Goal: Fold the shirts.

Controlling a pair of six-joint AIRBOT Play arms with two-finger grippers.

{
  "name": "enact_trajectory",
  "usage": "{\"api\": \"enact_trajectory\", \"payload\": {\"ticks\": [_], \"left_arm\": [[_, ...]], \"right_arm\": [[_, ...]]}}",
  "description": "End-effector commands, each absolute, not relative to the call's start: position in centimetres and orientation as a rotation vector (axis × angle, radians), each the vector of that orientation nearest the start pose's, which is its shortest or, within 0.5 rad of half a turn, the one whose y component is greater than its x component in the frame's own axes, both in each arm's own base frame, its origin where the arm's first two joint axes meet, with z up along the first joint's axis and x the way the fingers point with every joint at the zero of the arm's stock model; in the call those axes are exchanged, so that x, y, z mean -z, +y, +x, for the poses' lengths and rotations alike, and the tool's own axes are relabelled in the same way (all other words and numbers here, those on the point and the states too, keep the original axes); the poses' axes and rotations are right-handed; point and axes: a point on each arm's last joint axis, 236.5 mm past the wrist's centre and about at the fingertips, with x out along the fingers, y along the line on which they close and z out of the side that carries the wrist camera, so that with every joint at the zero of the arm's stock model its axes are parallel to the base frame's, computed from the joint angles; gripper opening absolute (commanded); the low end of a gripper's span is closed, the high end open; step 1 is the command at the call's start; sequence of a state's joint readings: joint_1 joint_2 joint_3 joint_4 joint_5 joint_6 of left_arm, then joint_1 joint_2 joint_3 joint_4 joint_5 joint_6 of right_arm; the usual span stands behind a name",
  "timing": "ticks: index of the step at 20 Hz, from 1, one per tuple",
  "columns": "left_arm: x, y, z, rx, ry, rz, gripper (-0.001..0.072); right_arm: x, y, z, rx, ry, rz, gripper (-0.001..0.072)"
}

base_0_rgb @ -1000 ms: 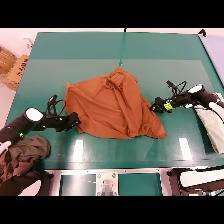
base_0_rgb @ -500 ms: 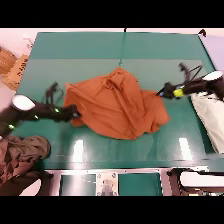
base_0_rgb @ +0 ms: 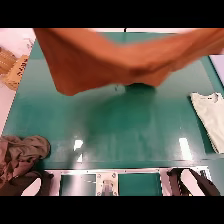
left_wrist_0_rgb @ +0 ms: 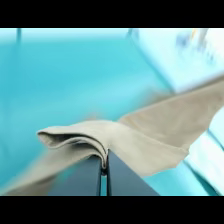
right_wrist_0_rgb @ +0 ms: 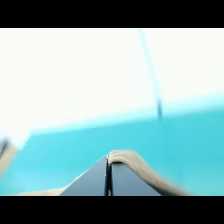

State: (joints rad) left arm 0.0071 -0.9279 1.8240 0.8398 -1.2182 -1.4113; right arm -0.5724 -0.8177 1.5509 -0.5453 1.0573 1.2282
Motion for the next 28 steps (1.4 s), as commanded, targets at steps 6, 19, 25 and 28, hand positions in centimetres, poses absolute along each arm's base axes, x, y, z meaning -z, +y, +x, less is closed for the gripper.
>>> {"api": "enact_trajectory", "payload": {"ticks": [6, 19, 25, 28], "left_arm": [[-50.3, -10.2, 24.8, 0.447, 0.114, -0.022, 0.0024], [-12.1, -10.6, 48.3, 0.39, 0.83, -0.335, 0.0024], [-0.5, -14.5, 53.2, 0.403, 0.923, -0.459, 0.0029], [-0.4, -12.7, 52.7, 0.366, 0.982, -0.562, 0.0708]], "right_arm": [[-56.7, 0.9, 24.3, -0.136, -0.331, 0.199, 0.0018], [-16.7, -2.8, 53.1, -0.2, 0.551, 0.539, 0.0018], [-3.8, -3.6, 57.4, -0.163, 0.752, 0.62, 0.0019], [-1.4, -5.4, 55.8, -0.154, 0.84, 0.595, 0.0342]]}}
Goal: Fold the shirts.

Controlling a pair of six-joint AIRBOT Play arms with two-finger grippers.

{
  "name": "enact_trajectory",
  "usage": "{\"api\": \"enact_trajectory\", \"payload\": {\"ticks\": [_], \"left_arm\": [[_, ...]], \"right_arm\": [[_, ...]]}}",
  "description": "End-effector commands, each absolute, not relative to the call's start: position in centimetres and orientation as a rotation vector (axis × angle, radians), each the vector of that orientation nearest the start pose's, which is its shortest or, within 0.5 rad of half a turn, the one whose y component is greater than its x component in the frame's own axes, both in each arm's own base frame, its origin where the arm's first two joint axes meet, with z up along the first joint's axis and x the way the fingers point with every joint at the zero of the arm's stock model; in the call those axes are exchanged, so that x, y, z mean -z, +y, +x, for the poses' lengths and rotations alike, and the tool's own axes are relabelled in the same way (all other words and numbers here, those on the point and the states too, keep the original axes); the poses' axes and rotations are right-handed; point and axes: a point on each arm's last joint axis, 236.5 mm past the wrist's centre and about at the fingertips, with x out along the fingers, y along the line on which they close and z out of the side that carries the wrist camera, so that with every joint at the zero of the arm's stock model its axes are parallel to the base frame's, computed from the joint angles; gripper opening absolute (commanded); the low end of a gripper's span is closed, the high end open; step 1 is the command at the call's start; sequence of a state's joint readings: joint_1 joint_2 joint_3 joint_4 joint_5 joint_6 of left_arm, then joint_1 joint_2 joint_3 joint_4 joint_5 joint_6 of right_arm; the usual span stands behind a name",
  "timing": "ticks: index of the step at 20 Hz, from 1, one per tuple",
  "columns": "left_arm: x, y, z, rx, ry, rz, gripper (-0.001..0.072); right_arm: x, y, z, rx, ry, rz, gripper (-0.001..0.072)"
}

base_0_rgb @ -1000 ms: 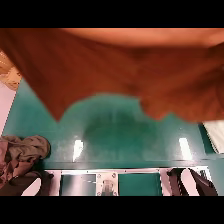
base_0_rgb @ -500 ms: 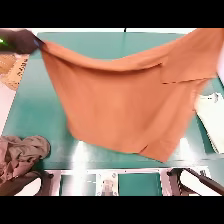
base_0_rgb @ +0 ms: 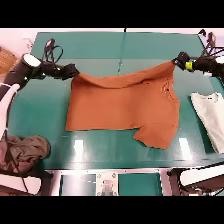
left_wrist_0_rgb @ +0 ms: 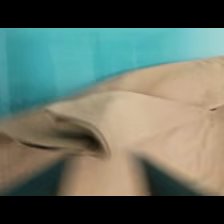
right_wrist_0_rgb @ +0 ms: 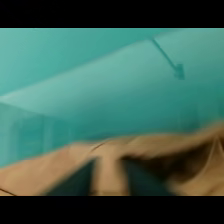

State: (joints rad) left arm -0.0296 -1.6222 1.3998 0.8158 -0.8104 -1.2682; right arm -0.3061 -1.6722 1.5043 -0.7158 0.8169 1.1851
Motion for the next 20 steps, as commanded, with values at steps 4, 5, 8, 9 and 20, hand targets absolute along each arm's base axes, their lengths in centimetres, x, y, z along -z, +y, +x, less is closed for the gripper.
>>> {"api": "enact_trajectory", "payload": {"ticks": [4, 5, 8, 9, 20], "left_arm": [[-3.5, -8.8, 48.0, 0.479, 1.168, -0.594, 0.0415], [-4.1, -7.8, 46.8, 0.501, 1.214, -0.606, 0.0219], [-4.4, -5.9, 43.3, 0.521, 1.324, -0.59, 0.0024], [-3.8, -5.2, 41.7, 0.492, 1.366, -0.548, 0.0024], [9.4, -5.4, 29.8, 0.216, 1.457, -0.69, 0.0472]], "right_arm": [[-1.4, -9.7, 50.2, -0.139, 0.994, 0.679, 0.0173], [-1.3, -10.3, 48.6, -0.15, 1.037, 0.712, 0.0092], [-0.3, -10.8, 43.4, -0.145, 1.146, 0.799, 0.0019], [0.2, -10.9, 41.6, -0.118, 1.165, 0.81, 0.0019], [6.0, -10.7, 30.3, 0.094, 1.245, 0.949, 0.0295]]}}
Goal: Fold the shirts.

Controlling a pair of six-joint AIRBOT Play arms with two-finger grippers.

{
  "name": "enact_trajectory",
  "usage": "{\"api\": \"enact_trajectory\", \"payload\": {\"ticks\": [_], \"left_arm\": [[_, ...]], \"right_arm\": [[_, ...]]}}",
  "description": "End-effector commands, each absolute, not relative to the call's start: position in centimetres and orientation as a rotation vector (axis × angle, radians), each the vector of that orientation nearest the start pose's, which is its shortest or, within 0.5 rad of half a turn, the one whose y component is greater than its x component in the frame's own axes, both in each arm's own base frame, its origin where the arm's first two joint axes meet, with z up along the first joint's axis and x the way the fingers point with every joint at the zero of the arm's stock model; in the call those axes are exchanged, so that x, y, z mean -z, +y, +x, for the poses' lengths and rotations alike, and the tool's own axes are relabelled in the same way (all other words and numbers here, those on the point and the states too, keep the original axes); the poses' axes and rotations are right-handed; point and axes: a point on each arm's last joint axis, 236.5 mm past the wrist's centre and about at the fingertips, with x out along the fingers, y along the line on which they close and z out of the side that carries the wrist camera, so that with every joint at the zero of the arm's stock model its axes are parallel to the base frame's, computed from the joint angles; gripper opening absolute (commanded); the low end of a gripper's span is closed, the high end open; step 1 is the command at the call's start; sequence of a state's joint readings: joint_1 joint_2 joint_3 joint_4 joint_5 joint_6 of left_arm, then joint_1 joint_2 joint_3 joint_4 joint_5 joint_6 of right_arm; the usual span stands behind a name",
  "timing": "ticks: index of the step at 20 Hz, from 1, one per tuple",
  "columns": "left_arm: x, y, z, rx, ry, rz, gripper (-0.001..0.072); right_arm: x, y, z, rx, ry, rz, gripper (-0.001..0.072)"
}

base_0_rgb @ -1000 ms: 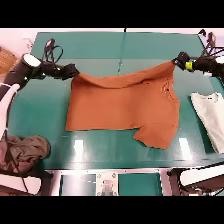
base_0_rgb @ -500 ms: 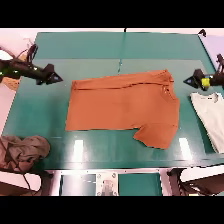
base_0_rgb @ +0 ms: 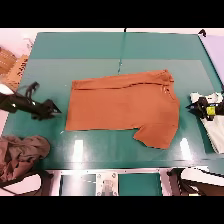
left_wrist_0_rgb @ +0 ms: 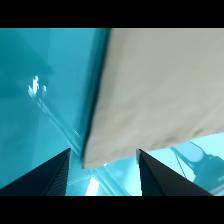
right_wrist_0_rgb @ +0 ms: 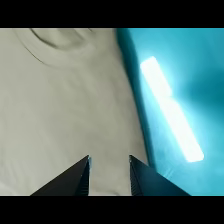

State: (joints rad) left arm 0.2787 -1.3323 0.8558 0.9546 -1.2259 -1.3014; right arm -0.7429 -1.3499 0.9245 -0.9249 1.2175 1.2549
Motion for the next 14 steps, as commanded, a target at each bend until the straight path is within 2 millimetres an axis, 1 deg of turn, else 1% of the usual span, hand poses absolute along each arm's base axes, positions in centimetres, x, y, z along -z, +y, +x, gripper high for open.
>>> {"api": "enact_trajectory", "payload": {"ticks": [1, 3, 4, 5, 6, 7, 8, 9, 10, 12, 14], "left_arm": [[9.9, -6.4, 30.0, 0.227, 1.439, -0.716, 0.0472], [10.8, -9.2, 30.0, 0.291, 1.441, -0.735, 0.0471], [11.6, -10.4, 29.4, 0.319, 1.477, -0.719, 0.0472], [12.3, -11.3, 28.8, 0.339, 1.514, -0.707, 0.0471], [12.7, -12.0, 28.1, 0.356, 1.546, -0.702, 0.0461], [12.6, -12.2, 27.8, 0.373, 1.555, -0.694, 0.0289], [12.2, -12.2, 27.9, 0.405, 1.553, -0.665, 0.0081], [11.8, -11.9, 28.2, 0.421, 1.552, -0.628, 0.0026], [11.6, -11.4, 28.7, 0.42, 1.547, -0.595, 0.0025], [10.6, -11.2, 30.0, 0.429, 1.525, -0.572, 0.0025], [9.8, -11.2, 30.9, 0.442, 1.506, -0.564, 0.0026]], "right_arm": [[6.2, -10.7, 30.2, 0.098, 1.245, 0.95, 0.0296], [6.3, -10.7, 30.3, 0.102, 1.242, 0.95, 0.0297], [6.3, -10.7, 30.3, 0.102, 1.242, 0.95, 0.0298], [6.3, -10.7, 30.2, 0.101, 1.244, 0.95, 0.0341], [6.2, -10.6, 30.2, 0.098, 1.248, 0.953, 0.0419], [6.2, -10.5, 30.1, 0.098, 1.253, 0.956, 0.042], [6.2, -10.5, 29.9, 0.097, 1.257, 0.958, 0.042], [6.3, -10.6, 29.8, 0.102, 1.262, 0.967, 0.042], [6.4, -10.6, 29.5, 0.11, 1.273, 0.97, 0.042], [7.3, -10.7, 28.2, 0.141, 1.325, 0.953, 0.0423], [8.2, -10.0, 27.4, 0.146, 1.348, 0.974, 0.0424]]}}
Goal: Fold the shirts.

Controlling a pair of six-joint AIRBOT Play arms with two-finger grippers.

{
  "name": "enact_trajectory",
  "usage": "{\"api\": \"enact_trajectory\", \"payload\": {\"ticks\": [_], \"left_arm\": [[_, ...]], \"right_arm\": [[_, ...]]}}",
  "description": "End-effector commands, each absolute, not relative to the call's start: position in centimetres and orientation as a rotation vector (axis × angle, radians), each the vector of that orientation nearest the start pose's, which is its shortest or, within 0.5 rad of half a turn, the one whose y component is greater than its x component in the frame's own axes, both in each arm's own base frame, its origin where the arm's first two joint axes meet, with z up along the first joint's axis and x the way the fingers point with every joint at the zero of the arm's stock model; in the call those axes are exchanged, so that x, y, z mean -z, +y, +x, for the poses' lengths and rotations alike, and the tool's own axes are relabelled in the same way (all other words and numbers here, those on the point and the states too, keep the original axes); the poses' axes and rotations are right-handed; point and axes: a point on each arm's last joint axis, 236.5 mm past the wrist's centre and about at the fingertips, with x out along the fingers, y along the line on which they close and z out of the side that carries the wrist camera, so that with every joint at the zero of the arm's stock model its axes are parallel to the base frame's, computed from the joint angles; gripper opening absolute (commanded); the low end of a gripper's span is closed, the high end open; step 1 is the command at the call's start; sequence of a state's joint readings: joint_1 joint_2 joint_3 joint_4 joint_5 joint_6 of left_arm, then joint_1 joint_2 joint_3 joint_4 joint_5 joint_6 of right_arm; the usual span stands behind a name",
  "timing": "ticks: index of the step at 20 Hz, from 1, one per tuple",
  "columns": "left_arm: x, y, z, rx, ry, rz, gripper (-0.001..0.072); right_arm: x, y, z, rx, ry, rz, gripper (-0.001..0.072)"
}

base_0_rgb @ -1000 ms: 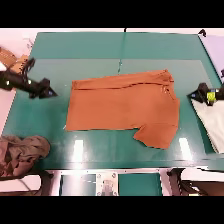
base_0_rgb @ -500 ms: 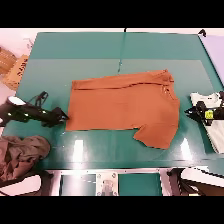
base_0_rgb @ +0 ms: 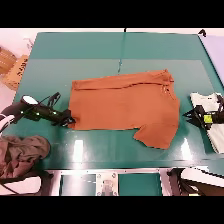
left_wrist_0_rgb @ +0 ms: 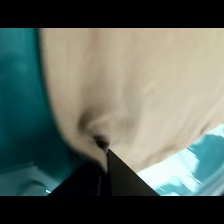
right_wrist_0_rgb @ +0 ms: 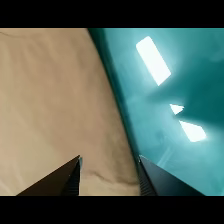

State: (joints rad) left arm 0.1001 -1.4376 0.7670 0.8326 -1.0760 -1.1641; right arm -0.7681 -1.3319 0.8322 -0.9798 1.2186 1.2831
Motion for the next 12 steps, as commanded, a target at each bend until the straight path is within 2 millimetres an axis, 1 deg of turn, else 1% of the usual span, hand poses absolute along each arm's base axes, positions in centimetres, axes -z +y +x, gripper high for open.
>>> {"api": "enact_trajectory", "payload": {"ticks": [1, 4, 6, 9, 12], "left_arm": [[9.6, -11.2, 31.1, 0.443, 1.499, -0.561, 0.0026], [9.6, -11.2, 31.2, 0.442, 1.496, -0.56, 0.0026], [9.6, -11.2, 31.2, 0.444, 1.497, -0.561, 0.0026], [9.6, -11.2, 31.2, 0.443, 1.497, -0.561, 0.0025], [9.5, -11.3, 31.0, 0.448, 1.503, -0.563, 0.0026]], "right_arm": [[8.8, -9.5, 27.2, 0.145, 1.351, 1.0, 0.0424], [10.2, -7.4, 27.0, 0.114, 1.355, 1.088, 0.0424], [11.3, -5.8, 25.9, 0.093, 1.406, 1.104, 0.0424], [11.7, -3.8, 24.9, 0.056, 1.462, 1.107, 0.0423], [11.8, -3.5, 24.6, 0.05, 1.472, 1.112, 0.0423]]}}
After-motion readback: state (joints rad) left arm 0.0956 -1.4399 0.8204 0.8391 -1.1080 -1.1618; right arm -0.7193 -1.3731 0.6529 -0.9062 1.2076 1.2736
